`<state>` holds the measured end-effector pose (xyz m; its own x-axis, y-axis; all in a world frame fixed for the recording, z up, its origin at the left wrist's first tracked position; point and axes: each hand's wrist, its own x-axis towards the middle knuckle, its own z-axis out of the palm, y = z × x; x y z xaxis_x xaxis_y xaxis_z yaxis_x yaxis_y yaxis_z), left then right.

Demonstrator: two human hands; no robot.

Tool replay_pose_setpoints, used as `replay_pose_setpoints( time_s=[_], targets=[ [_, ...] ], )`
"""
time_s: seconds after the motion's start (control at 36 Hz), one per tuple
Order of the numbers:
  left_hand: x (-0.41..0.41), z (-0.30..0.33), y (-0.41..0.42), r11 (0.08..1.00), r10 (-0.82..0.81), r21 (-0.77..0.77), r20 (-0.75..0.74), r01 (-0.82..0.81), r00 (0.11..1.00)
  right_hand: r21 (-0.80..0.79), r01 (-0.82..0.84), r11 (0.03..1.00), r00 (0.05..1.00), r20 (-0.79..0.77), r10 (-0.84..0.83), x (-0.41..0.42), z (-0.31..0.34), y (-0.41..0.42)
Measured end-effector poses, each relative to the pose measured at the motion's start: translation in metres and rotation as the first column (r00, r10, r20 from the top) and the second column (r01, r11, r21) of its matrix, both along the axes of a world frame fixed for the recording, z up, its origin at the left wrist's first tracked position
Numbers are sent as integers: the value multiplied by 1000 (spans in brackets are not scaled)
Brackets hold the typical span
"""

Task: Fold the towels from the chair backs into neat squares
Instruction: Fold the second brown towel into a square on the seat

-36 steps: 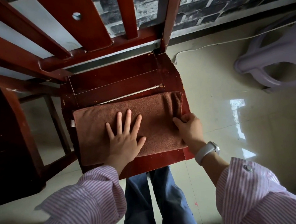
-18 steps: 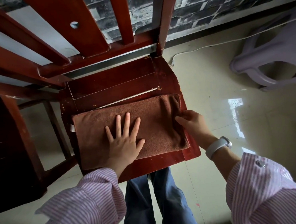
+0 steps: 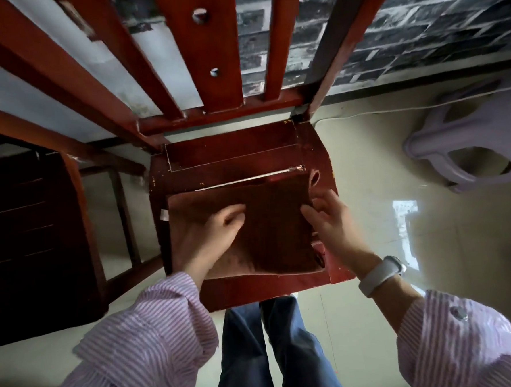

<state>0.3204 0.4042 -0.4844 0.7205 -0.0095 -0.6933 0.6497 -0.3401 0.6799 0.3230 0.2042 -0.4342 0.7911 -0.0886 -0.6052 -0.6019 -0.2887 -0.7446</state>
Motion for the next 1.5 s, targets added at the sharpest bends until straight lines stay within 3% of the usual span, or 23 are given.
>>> replay_pose_setpoints(
  time_s=[0.06, 0.11, 0.17, 0.22, 0.31, 0.36, 0.42, 0.5, 0.56, 0.69, 0.78, 0.86, 0.94, 1.03, 1.11, 1.28, 1.42, 1.5],
  targets=[
    [1, 17, 14, 944, 224, -204, -176, -258, 959, 66, -45, 997, 999, 9, 45, 0, 7, 31],
    [-4, 22, 30, 812, 383, -329, -324, -482, 865, 74, -115, 991, 993, 20, 114, -1, 9, 63],
    [-12, 20, 47, 662, 483, -377, -447, -648, 753, 108, -194, 975, 981, 5, 195, -2, 6, 93],
    [-21, 18, 60, 588, 509, -356, -535, -727, 674, 199, -243, 949, 964, -58, 259, -3, 0, 117],
    [-32, 10, 69, 687, 489, -254, -531, -681, 692, 203, -249, 947, 953, -126, 277, -7, -8, 131],
    [-33, 1, 69, 762, 485, -197, -458, -617, 745, -36, -296, 955, 953, -79, 292, -9, -20, 124],
    [-30, -8, 67, 827, 487, -90, -377, -554, 788, -295, -347, 890, 930, 19, 368, -13, -32, 111],
    [-27, -21, 61, 943, 299, 184, -101, -278, 949, -460, -423, 781, 867, 45, 496, -18, -45, 96],
    [-29, -27, 55, 923, 154, 351, 43, -159, 987, -487, -481, 729, 827, 23, 561, -21, -49, 91],
    [-36, -32, 39, 843, 14, 532, 118, -75, 993, -555, -603, 573, 697, -17, 717, -31, -59, 91],
    [-38, -29, 44, 846, -19, 519, 255, -120, 967, -620, -601, 504, 656, -23, 754, -35, -64, 94],
    [-37, -25, 51, 899, 34, 402, 329, -173, 944, -620, -615, 487, 638, -28, 770, -37, -66, 102],
    [-38, -21, 59, 919, 196, 294, 239, -263, 951, -628, -617, 475, 624, -21, 782, -38, -69, 110],
    [-41, -32, 71, 913, 244, 297, 157, -281, 957, -651, -623, 434, 600, -42, 799, -37, -74, 117],
    [-39, -38, 74, 911, 188, 345, 144, -227, 972, -672, -616, 412, 585, -41, 810, -38, -79, 120],
    [-43, -33, 68, 829, 16, 513, 379, -224, 925, -701, -598, 389, 563, -21, 826, -37, -83, 119],
    [-54, -37, 73, 787, 105, 571, 250, -234, 962, -729, -573, 375, 500, 51, 864, -37, -85, 122],
    [-54, -43, 76, 769, 75, 604, 237, -208, 969, -737, -574, 357, 486, 45, 873, -37, -86, 124]
  ],
)
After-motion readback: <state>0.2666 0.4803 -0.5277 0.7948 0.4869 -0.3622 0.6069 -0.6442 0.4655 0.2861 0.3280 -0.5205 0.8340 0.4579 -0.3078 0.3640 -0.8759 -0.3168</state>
